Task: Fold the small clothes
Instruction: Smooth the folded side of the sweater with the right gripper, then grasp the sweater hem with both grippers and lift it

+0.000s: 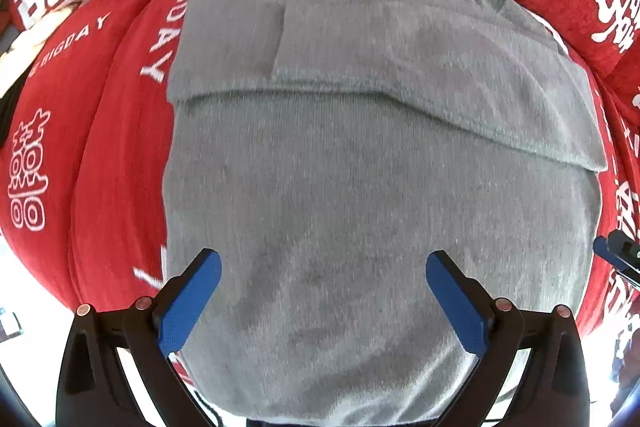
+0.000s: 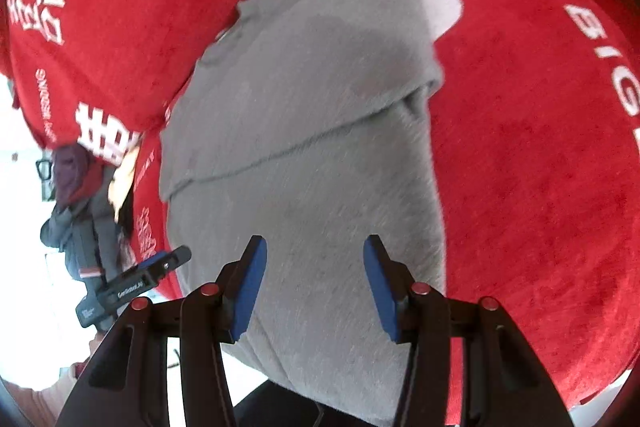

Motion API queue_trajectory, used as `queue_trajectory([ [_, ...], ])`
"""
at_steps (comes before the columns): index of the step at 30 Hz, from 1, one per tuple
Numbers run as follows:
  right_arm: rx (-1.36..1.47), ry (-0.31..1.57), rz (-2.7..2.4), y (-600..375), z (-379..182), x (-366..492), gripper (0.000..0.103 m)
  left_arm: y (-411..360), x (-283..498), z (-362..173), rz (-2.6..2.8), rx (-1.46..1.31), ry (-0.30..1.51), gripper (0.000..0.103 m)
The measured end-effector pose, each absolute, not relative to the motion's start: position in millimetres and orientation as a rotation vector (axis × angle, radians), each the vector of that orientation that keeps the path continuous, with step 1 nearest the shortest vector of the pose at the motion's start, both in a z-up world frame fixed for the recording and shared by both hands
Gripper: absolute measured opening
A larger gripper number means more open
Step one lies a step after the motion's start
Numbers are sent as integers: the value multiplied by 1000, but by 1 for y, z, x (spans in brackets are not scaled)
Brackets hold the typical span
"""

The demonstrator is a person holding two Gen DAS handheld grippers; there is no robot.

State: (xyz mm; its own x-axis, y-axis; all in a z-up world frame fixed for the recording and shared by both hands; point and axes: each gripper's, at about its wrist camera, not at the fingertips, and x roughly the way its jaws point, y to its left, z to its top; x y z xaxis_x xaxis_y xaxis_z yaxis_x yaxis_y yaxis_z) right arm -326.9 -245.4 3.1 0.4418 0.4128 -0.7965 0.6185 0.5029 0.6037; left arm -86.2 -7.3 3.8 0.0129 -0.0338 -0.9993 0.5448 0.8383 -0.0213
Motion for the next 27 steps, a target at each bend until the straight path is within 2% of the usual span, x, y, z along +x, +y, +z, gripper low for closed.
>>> queue_trajectory([
  [12, 1052, 1288, 18, -176, -11, -357, 56, 91, -136, -6, -554, 436, 1568, 103],
  [20, 1023, 1490, 89, -105, -44, -431, 56, 189, -182, -27, -639, 373, 1673, 103],
  [27, 1001, 1557, -66, -89, -76, -470, 56, 203, -222, -57, -756, 412, 1720, 103],
])
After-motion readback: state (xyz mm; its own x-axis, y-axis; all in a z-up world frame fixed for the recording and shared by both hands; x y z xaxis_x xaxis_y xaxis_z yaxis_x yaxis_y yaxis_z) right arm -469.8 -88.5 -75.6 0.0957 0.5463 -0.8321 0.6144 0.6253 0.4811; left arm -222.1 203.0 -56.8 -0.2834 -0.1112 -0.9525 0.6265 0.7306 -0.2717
